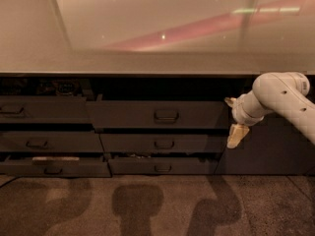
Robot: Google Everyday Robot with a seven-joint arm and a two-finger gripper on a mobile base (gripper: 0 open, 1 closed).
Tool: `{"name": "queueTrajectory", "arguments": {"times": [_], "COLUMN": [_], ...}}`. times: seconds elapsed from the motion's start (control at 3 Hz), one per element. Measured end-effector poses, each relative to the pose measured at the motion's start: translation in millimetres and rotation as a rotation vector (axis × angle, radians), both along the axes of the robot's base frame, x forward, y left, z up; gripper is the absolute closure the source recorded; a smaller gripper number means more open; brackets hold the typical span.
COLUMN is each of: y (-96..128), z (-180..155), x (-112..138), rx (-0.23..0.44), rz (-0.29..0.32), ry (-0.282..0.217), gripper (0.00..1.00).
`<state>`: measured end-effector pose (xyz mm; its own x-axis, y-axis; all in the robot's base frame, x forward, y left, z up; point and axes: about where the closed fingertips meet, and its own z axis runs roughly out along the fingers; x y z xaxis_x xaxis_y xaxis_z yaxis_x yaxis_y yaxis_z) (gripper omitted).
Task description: Open top drawer
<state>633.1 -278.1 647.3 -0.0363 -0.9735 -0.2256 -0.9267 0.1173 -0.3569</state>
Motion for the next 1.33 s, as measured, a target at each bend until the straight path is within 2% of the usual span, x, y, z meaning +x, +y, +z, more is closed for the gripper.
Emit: {"name": "queueTrajectory", "arguments": {"times": [0.33,0.67,1.0,1.33], "y": [0.3,1.1,1.1,1.1], "z": [3.8,4.8,4.8,4.8], "x": [26.2,28.4,28.4,28.4], "rx": [0.013,0.012,0.012,0.012], "rz": [-0.01,-0.01,-0.01,-0.01], "ry": [0.043,0.043,0.043,0.043], "gripper": [0.0,0.0,0.19,0.42]}}
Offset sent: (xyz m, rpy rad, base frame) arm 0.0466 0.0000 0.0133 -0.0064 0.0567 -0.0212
